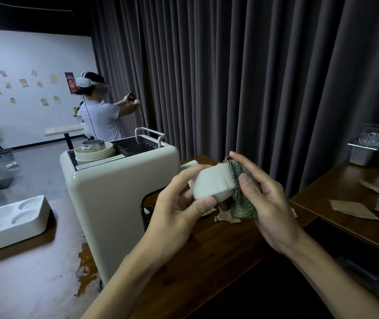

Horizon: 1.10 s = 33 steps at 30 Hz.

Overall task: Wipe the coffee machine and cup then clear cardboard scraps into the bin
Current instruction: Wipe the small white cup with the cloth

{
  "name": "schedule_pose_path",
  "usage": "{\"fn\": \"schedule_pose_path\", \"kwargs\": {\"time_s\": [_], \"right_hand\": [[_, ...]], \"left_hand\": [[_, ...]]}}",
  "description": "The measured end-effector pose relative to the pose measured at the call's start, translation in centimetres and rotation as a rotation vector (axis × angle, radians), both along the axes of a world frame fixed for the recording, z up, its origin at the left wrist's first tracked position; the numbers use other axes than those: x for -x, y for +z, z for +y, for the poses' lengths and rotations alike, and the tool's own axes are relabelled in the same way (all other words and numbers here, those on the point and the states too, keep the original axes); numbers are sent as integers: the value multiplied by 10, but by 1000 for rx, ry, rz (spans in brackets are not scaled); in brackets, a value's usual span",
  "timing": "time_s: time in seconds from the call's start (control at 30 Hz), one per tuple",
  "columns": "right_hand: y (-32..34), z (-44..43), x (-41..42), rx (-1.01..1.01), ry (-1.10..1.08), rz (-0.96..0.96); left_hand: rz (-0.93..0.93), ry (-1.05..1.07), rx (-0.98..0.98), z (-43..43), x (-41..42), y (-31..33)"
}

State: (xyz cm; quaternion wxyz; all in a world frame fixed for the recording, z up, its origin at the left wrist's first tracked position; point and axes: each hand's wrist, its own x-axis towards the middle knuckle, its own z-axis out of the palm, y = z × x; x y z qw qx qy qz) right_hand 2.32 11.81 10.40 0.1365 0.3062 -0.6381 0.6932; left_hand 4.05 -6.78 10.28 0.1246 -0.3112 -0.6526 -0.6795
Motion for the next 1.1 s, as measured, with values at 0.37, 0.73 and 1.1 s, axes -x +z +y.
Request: {"fn": "schedule_pose_path", "kwargs": {"time_s": [0.37, 0.73, 1.1], "right_hand": [[-12, -14, -2, -237, -333, 214], [-6, -10, 9, -51, -131, 45], [-17, -4, 10, -124, -264, 133]], "left_hand": [[80, 351, 446, -10, 7, -4], [-1, 228, 244, -10, 6, -5], [34, 281, 252, 2, 3, 2]]}}
